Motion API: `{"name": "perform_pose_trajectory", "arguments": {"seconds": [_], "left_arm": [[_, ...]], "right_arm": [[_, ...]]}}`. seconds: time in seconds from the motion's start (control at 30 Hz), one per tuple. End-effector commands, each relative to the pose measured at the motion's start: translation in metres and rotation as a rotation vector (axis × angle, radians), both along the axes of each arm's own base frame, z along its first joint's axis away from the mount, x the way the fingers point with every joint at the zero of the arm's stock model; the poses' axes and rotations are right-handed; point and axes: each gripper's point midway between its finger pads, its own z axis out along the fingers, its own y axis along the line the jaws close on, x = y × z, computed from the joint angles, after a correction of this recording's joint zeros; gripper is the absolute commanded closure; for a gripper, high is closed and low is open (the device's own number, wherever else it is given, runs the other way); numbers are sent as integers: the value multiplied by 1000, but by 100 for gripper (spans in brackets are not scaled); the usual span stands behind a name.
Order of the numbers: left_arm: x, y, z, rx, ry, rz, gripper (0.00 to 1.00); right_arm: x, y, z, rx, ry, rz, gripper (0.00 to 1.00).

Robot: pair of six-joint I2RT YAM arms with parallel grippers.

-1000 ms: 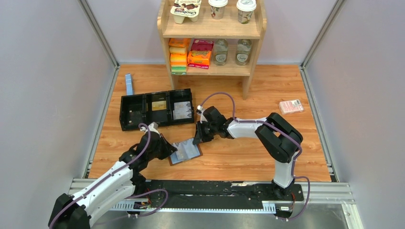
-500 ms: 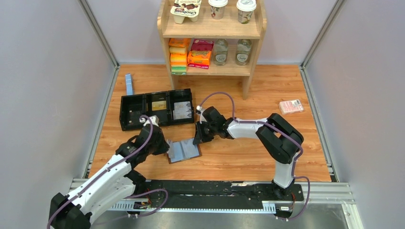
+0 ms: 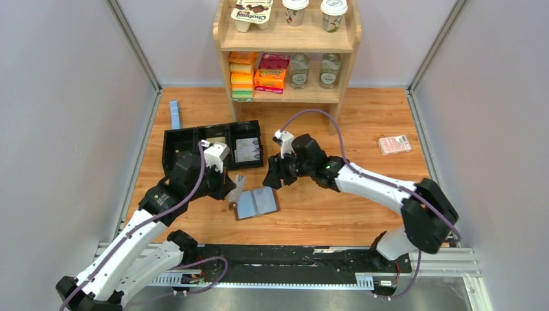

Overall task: Take the credit cards out of the card holder
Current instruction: Remove the credit card from the card holder.

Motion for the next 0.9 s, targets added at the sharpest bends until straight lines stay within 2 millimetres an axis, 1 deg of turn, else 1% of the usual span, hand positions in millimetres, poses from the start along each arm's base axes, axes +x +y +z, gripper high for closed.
{"name": "perform_pose_trajectory", "arguments": {"seconds": [0.0,0.03,0.1,0.13,0.17,0.2,0.23,0.27,0.37,0.47,0.5,0.53,0.57,0.7,0.83,0.87], "left_arm": [[-24,-35,52,-57,-187,-412,100],[-32,-42,63,-90,-198,-481,100],[-40,-46,74,-97,-228,-559,100],[-42,-46,75,-79,-235,-597,100],[-45,-48,84,-87,-257,-630,100],[-47,-48,83,-70,-255,-662,100],[-47,-50,93,-69,-282,-692,100],[-50,-51,98,-72,-278,-718,100],[-53,-54,106,-60,-280,-783,100],[-53,-58,112,-62,-260,-824,100],[-52,-60,110,-60,-246,-834,100],[-54,-62,116,-74,-253,-852,100],[-53,-64,117,-76,-252,-860,100],[-51,-67,120,-77,-265,-879,100],[-49,-68,128,-79,-302,-892,100],[-49,-69,128,-79,-309,-894,100]], "right_arm": [[-8,1,77,158,-274,152,37],[-12,-1,87,174,-311,173,35],[-23,-4,112,223,-384,246,31],[-31,-5,122,246,-415,288,30],[-37,-6,133,269,-442,326,29],[-43,-7,139,275,-457,360,29],[-47,-8,147,284,-474,390,29],[-51,-7,153,293,-475,411,29],[-66,-4,171,335,-504,498,32],[-77,0,181,365,-513,557,34],[-79,2,181,365,-510,567,35],[-79,3,182,364,-509,573,38],[-80,4,182,366,-506,582,42],[-82,9,180,364,-485,612,64],[-83,13,175,350,-452,636,78],[-82,15,174,347,-445,641,83]]}}
